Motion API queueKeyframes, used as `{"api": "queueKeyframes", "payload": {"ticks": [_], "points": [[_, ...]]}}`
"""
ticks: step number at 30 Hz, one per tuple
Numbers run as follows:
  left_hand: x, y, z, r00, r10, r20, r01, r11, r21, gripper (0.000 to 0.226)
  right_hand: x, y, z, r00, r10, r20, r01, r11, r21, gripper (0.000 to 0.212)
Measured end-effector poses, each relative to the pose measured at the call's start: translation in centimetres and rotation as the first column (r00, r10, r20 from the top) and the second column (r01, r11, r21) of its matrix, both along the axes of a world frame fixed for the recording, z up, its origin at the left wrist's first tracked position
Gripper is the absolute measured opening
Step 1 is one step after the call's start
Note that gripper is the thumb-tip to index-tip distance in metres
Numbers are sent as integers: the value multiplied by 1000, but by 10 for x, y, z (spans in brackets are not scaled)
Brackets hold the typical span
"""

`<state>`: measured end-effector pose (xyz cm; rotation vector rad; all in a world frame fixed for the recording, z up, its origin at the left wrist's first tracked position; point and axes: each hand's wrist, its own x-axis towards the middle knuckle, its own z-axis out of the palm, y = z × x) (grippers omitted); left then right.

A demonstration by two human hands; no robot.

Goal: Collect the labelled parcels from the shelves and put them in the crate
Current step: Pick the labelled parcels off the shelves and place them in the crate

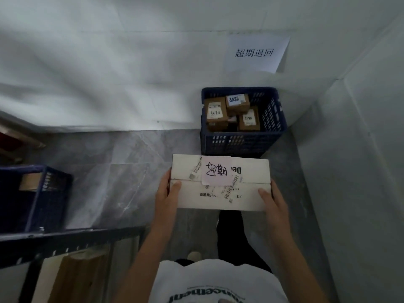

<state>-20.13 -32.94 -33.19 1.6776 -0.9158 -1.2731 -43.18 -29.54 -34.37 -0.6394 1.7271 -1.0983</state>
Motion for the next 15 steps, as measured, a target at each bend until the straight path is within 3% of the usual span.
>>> {"api": "queueKeyframes", "payload": {"ticks": [7,11,15], "points": [[-87,-117,-18,998,-58,11,57,996,67,41,-85,-119,-17,999,19,-28,-17,998,53,41],[-127,-176,-30,996,-85,-11,85,989,124,40,-133,-181,-37,996,42,-84,-30,991,132,64],[-151,-216,-41,995,-99,-24,102,977,186,40,-157,-218,-49,998,46,-50,-38,988,149,49]]}}
